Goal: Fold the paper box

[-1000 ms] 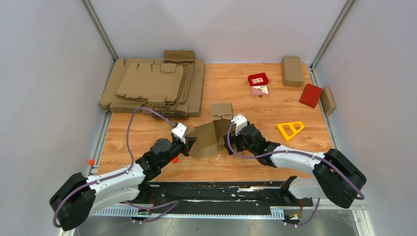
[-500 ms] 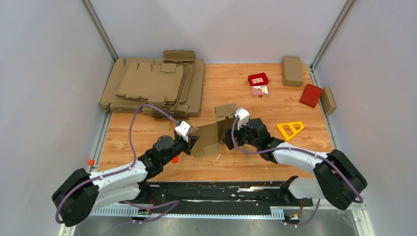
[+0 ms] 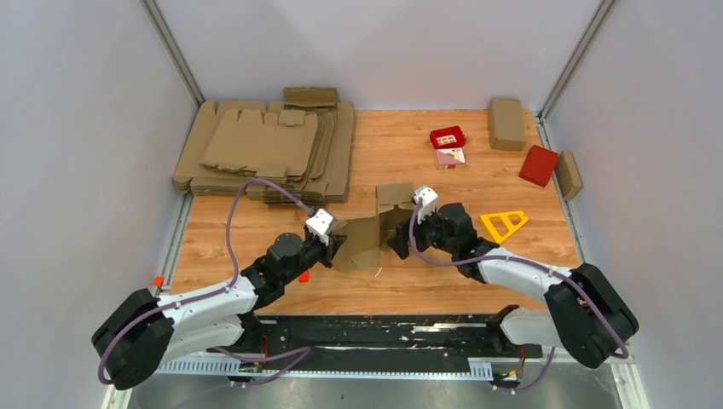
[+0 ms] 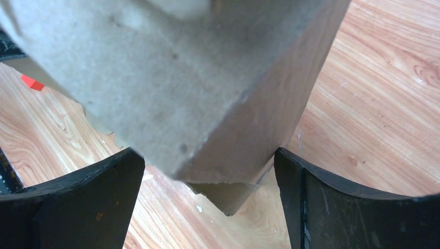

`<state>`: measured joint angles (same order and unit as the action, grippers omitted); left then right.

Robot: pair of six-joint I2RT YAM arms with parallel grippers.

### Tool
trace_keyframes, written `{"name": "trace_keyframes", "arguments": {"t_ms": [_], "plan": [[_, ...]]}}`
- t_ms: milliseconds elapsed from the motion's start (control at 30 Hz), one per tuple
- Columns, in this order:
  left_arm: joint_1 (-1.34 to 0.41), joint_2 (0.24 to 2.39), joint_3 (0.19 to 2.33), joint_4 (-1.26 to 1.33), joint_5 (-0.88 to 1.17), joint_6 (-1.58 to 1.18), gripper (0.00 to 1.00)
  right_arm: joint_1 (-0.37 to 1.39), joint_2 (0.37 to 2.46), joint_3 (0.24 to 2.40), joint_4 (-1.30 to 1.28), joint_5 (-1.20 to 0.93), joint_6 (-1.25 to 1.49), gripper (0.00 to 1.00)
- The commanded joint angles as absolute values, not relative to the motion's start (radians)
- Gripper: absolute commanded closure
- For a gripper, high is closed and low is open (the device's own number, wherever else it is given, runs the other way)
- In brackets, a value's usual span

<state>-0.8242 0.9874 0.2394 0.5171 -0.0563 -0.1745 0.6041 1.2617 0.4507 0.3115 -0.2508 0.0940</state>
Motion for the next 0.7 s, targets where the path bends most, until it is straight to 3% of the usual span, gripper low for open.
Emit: {"name": "trace_keyframes", "arguments": {"t_ms": [0, 667], "plan": [[-0.830, 0.998, 0.266, 0.450, -0.044, -0.149, 0.96, 0.607, 1.224, 0.429, 0.323, -0.301, 0.083, 0.03], [-0.828, 1.000, 0.288, 0.409, -0.049, -0.163, 0.95, 0.614, 1.214, 0.423, 0.271, -0.305, 0.006, 0.00]]}}
